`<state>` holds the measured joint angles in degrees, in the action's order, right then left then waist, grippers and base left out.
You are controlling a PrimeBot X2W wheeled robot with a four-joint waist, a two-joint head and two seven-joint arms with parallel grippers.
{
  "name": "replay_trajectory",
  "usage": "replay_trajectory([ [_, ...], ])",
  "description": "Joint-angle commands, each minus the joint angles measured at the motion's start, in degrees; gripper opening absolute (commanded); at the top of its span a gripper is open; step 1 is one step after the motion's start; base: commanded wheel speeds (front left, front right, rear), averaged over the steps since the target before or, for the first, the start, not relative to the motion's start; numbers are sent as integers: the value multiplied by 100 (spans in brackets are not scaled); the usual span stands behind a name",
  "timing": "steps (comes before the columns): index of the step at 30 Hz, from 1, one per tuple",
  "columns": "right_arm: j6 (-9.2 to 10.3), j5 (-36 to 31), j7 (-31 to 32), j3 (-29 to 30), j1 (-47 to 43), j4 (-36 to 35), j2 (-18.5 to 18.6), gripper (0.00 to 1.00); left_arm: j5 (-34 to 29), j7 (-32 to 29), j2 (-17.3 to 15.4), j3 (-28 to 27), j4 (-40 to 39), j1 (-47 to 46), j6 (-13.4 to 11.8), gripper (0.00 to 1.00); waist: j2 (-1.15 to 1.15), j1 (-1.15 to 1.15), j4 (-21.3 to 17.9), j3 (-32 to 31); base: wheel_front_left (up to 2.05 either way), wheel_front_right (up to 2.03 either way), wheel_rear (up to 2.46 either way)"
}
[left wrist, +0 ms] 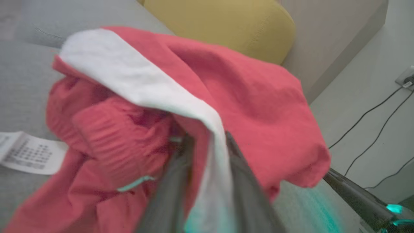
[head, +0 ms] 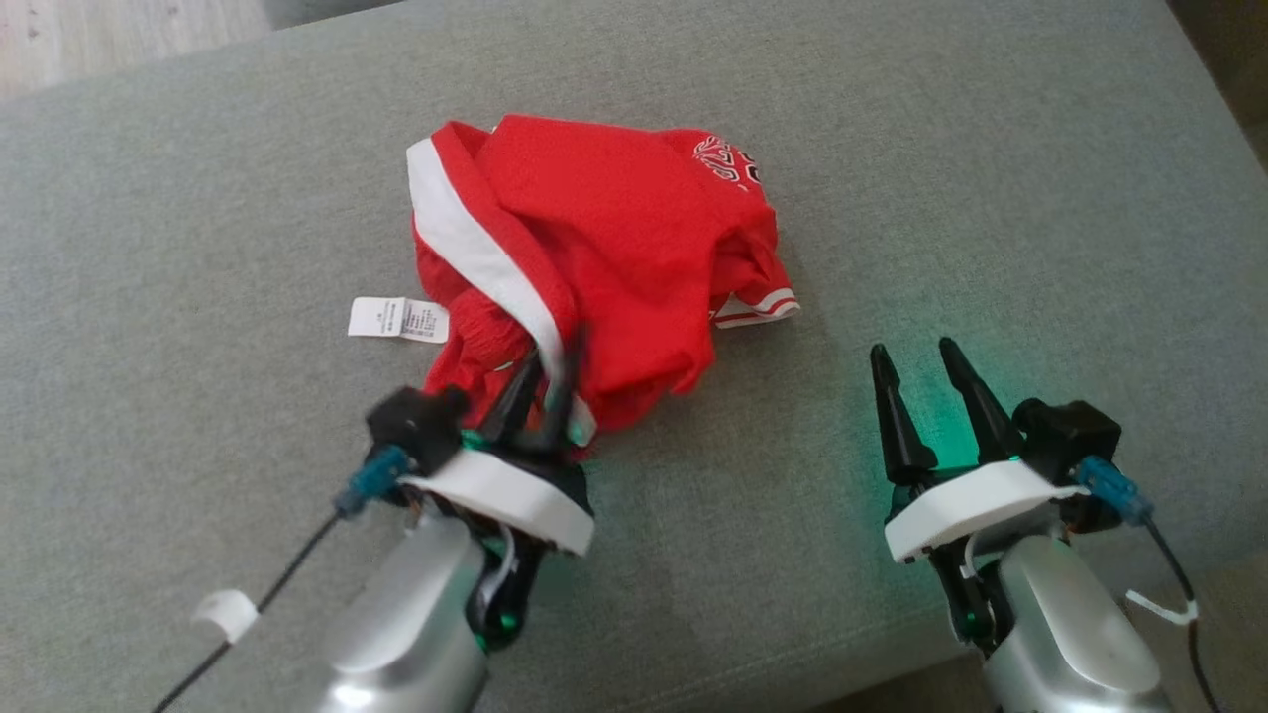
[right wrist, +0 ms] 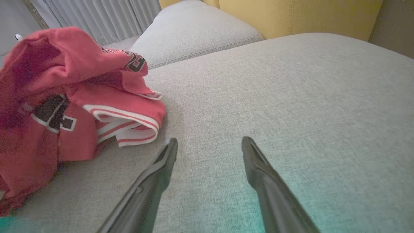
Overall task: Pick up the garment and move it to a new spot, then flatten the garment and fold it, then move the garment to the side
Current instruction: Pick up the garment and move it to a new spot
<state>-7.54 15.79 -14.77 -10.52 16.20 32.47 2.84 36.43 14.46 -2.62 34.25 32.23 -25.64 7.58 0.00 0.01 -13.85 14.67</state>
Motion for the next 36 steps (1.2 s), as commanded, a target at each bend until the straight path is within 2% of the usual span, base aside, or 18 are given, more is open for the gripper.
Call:
replay_trajectory([
  [1,5,34,-23,-131,220,-166,4,100,-91,53,-26,-319,-285,-216,-9,0,0,-1,29,-24,0,0,0],
  [11,5,61,-23,47,8,15,4,100,-654,53,-80,-1161,-1609,-681,-9,0,0,-1,623,-494,0,0,0],
  [13,5,94,-23,25,-40,38,4,100,-719,53,-202,-1483,-1853,-981,-9,0,0,-1,787,-634,0,0,0],
  [16,5,189,-23,-29,-119,51,4,100,-886,53,-570,-1923,-2014,-1462,-9,0,0,-1,1027,-813,0,0,0],
  [17,5,221,-23,-50,-144,55,4,100,-931,53,-701,-2053,-2013,-1610,-9,0,0,-1,1106,-855,0,0,0],
  [18,5,273,-23,-85,-179,62,4,100,-1033,53,-979,-2284,-1970,-1874,-9,0,0,-1,1259,-908,0,0,0],
  [21,5,329,-23,-121,-222,60,4,100,-1156,53,-1390,-2556,-1834,-2120,-9,0,0,-1,1453,-946,0,0,0],
  [29,5,270,-23,-71,-245,62,4,100,-1377,53,-2327,-3271,-1174,-2211,-9,0,0,-1,1776,-799,0,0,0],
  [32,5,223,-23,-29,-205,42,4,100,-1370,53,-2465,-3488,-879,-2027,-9,0,0,-1,1818,-654,0,0,0],
  [36,5,118,-23,-8,-78,-2,4,100,-1171,53,-2447,-3748,-489,-1717,-9,0,0,-1,1825,-405,0,0,0],
])
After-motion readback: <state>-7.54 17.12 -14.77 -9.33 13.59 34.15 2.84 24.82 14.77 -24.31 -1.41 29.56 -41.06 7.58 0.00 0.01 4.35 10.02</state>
